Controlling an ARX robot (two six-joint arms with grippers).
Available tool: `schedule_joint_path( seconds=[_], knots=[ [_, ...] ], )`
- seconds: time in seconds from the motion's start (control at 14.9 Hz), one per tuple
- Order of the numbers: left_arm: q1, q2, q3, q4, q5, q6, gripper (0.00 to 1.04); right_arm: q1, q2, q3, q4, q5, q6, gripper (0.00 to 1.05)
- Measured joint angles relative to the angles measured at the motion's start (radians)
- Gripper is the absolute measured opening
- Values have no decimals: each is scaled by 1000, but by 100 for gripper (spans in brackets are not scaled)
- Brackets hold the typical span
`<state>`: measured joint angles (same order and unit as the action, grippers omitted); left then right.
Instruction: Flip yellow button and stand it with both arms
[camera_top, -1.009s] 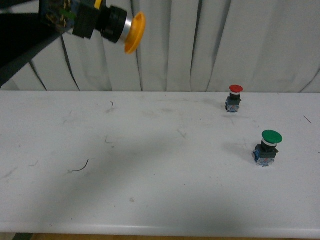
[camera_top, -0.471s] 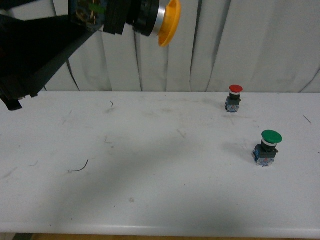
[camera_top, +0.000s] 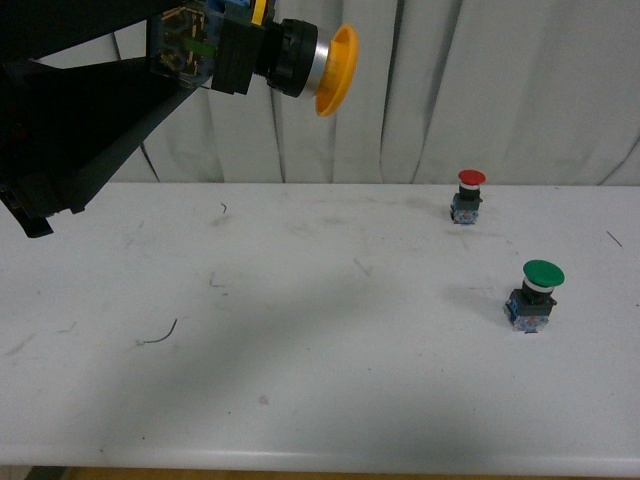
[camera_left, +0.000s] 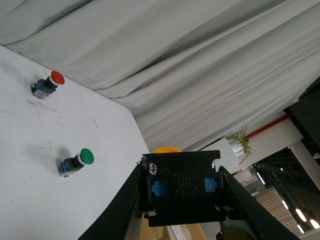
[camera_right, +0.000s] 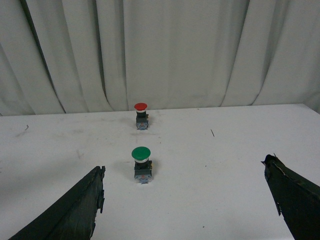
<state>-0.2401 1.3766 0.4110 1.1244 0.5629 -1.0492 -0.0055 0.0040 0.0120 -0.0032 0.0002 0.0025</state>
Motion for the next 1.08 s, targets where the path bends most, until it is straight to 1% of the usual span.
schedule_joint_path(
  seconds=[0.07,0.13,0.2,0.27,0.34,0.4,0.47,0.54,0.61,0.67,0.74,0.81,0.87,0.94,1.01,1.08],
  knots=[
    [0,1,0,-6,0,1,36,-23,15,2,-1,-70,3,98],
    [1,1,0,-16,-1,2,35,-77,77,2,55,-181,5,98],
    [2,1,0,-18,3,2,35,-146,222,22,172,-287,5,98],
    [2,1,0,-27,3,5,35,-170,341,43,286,-341,5,98],
    [2,1,0,-35,3,6,35,-155,461,74,408,-360,5,98],
    [3,1,0,-37,3,7,35,-130,589,115,537,-357,5,98],
    [3,1,0,-35,-1,9,35,-87,795,195,722,-322,7,98],
    [3,1,0,-37,-1,10,35,-42,967,271,855,-281,15,98],
    [1,1,0,-45,-2,10,35,2,1098,336,937,-270,32,98],
    [0,1,0,-46,-2,10,35,29,1168,380,964,-271,53,98],
    [0,1,0,-46,-2,10,35,36,1183,390,968,-271,63,98],
    [0,1,0,-49,-2,10,35,76,1267,447,1010,-290,118,98],
    [1,1,0,-56,-2,11,35,109,1323,490,1044,-313,206,98],
    [3,1,0,-59,-2,11,35,138,1367,510,1097,-356,303,98],
    [4,1,3,-63,-1,11,35,162,1404,511,1154,-404,432,98],
    [4,1,5,-62,-1,11,35,183,1439,504,1238,-445,544,98]
  ],
)
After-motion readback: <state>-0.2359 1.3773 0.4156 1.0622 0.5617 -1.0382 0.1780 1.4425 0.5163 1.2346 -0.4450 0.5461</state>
